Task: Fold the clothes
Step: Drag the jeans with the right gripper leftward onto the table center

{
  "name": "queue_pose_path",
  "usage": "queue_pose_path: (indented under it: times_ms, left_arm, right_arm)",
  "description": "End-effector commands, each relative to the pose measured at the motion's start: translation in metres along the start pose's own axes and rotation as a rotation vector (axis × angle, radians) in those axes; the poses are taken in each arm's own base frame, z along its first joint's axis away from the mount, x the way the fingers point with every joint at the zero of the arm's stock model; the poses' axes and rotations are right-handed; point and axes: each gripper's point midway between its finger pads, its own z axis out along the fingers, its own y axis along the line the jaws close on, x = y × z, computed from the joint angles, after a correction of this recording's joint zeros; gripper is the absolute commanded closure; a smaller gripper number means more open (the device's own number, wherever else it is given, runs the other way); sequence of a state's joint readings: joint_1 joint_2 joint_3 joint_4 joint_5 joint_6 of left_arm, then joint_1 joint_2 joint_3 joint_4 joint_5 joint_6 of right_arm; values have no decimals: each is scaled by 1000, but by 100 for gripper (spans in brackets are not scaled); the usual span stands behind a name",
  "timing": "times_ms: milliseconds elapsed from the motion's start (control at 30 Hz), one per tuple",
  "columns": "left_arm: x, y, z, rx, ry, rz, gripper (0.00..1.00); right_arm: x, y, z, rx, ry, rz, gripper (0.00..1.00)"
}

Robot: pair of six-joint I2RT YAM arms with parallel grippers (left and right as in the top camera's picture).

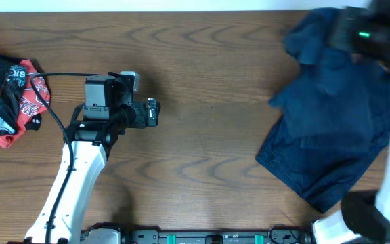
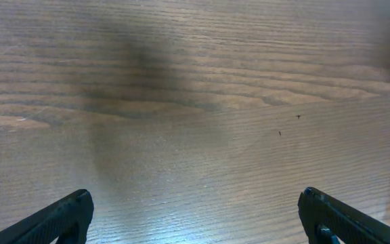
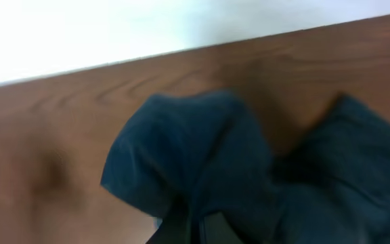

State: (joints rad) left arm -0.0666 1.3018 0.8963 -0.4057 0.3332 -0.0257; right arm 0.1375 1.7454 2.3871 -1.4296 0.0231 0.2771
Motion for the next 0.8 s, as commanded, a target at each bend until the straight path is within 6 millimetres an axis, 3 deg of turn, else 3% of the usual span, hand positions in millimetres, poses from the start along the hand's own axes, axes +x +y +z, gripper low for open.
queue_pose_path:
  times_ms: [0,200,500,633,767]
  left_arm:
    - [-4,3,0,-14,-9,-2,2]
    - [-4,3,0,-15,-8,-3,2]
    - [-4,3,0,-15,-9,-3,2]
    - [-4,3,0,-14,-8,-2,2]
    - [-4,3,0,-14,-8,-2,2]
  right_arm:
    - [14,54,21,-92,46,-110,99]
    - [43,114,55,-121,110,-238,99]
    - [90,176,75,-288,243,-347,99]
    - [119,204,95,-304,303,-411,100]
    - [144,218,116,-300,363,-444,99]
